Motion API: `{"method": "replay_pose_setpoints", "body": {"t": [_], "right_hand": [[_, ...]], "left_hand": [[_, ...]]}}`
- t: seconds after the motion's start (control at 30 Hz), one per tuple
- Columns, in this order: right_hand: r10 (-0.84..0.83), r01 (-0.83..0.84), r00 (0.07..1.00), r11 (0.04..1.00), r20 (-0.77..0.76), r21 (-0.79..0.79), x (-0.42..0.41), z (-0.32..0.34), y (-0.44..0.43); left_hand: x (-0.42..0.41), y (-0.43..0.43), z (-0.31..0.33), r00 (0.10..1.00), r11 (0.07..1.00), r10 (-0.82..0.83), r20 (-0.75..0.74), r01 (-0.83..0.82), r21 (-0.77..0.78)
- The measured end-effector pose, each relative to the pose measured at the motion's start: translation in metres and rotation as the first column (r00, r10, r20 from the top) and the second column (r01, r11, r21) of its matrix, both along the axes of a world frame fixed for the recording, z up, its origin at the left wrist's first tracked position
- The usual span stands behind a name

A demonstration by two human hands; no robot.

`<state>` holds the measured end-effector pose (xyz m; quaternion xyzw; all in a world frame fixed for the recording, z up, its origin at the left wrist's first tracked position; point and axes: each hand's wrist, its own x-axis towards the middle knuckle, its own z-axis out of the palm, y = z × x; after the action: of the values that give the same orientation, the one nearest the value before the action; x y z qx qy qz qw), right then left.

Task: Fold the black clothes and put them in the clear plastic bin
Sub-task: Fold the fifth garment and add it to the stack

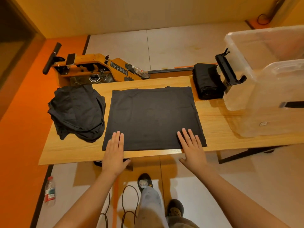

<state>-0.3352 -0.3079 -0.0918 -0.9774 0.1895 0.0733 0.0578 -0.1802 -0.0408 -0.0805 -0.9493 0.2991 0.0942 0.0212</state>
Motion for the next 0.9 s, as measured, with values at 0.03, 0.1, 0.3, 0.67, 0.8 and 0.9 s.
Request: {"method": "replay_pose_setpoints", "body": {"t": [0.03, 0.1, 0.3, 0.67, 0.8, 0.9], "right_hand": [[-0.011, 0.012, 0.999, 1.0, -0.031, 0.009, 0.003, -0.003, 0.003], [-0.035, 0.035, 0.998, 0.999, -0.051, 0.004, 0.006, -0.008, 0.005], [-0.035, 0.036, 0.999, 0.999, 0.024, -0.041, -0.008, -0.017, -0.005], [-0.102, 0.114, 0.985, 0.99, 0.136, -0.082, -0.024, -0.012, -0.016], [-0.101, 0.11, 0.992, 0.988, 0.077, -0.113, -0.015, -0.007, -0.027], [-0.111, 0.112, 0.994, 0.989, 0.013, -0.098, -0.02, -0.01, -0.029]], "left_hand": [[0.002, 0.001, -0.003, 0.999, 1.0, 0.022, -0.034, -0.021, 0.014], [0.001, 0.009, -0.009, 0.998, 0.997, 0.062, -0.031, -0.061, 0.036], [-0.011, 0.031, -0.021, 0.997, 0.996, 0.068, 0.02, -0.067, -0.067], [-0.022, 0.033, -0.014, 0.991, 0.989, 0.104, 0.09, -0.093, -0.114], [-0.013, 0.033, -0.016, 0.996, 0.997, 0.01, 0.093, -0.003, -0.074], [-0.014, 0.042, -0.022, 0.999, 0.996, -0.002, 0.054, 0.006, -0.086]]}}
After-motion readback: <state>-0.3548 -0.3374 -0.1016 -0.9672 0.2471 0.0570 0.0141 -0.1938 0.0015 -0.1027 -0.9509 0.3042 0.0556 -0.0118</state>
